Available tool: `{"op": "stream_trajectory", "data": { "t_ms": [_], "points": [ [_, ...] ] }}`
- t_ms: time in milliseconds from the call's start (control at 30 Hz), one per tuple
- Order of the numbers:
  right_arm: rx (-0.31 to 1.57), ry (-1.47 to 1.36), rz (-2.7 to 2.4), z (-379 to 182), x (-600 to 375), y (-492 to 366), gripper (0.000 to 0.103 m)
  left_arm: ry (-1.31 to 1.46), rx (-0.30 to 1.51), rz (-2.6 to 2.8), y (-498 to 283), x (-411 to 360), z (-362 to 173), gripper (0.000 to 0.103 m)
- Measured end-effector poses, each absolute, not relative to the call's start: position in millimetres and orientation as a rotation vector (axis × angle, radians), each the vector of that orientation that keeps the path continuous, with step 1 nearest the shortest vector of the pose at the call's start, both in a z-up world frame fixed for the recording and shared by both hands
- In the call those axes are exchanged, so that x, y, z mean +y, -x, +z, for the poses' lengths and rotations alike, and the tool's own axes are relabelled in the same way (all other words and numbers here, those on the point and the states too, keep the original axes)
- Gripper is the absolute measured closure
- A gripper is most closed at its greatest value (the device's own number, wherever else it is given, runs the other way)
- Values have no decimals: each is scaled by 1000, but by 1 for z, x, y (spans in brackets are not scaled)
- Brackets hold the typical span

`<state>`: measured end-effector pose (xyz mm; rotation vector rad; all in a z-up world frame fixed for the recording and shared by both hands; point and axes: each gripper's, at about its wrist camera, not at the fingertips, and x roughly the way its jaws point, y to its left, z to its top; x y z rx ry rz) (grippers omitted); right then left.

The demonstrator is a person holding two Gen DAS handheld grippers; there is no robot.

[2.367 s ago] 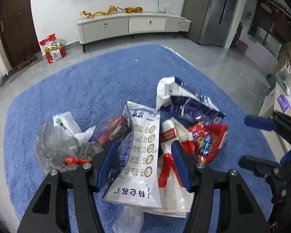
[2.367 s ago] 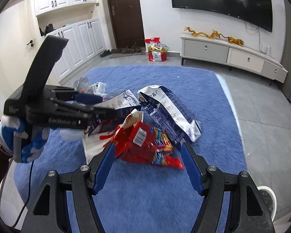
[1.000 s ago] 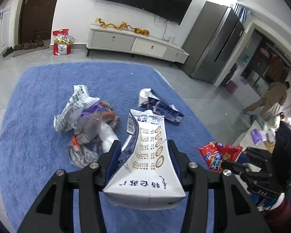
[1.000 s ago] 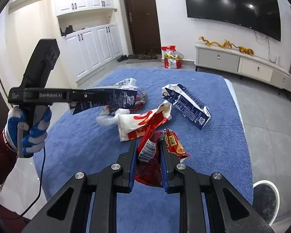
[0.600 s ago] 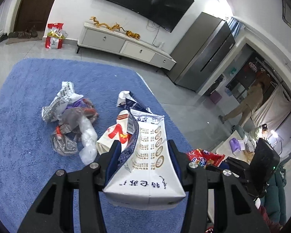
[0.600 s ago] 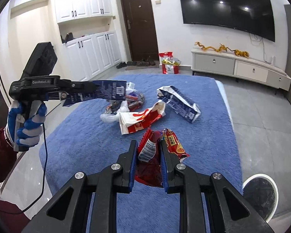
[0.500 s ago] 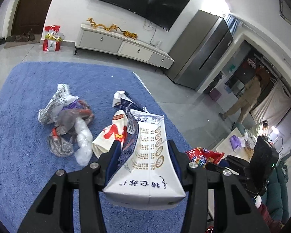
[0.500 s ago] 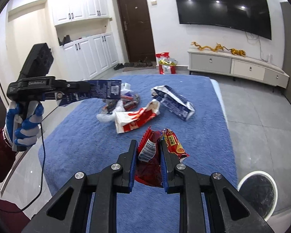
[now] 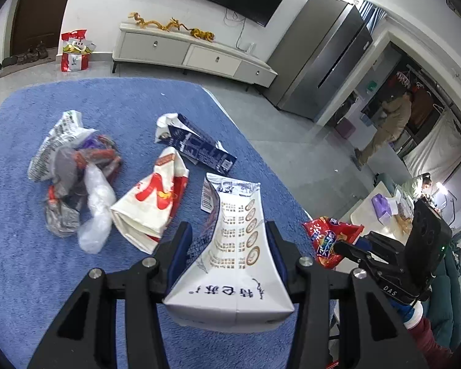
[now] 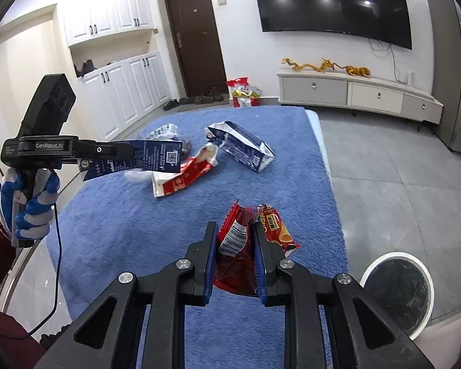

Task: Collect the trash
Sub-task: 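Carry both items to the trash bin and open both tools to drop them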

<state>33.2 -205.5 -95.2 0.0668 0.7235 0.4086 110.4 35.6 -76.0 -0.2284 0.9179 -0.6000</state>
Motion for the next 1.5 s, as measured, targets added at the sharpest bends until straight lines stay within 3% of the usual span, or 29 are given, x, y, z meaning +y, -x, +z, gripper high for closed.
{"op": "stream_trajectory", "data": {
  "t_ms": [333,667,1067,1267,1367,1500],
  "points": [
    [731,-99,333,-108,-244,-36,82,141,956,-678,-119,-33,-76,57],
    [753,-173,156,-132,-331,-45,81,-7,1000,-796,-146,-166,-70,57],
    [870,-274,-117,-203,-451,-77,80,-88,1152,-854,-178,-338,-122,57],
    [907,-310,-186,-233,-481,-92,70,-3,1236,-867,-199,-383,-156,55],
    [924,-324,-219,-248,-491,-86,57,26,1279,-860,-206,-392,-173,53],
    [935,-336,-231,-257,-495,-82,51,48,1283,-870,-202,-388,-175,53]
  ]
}}
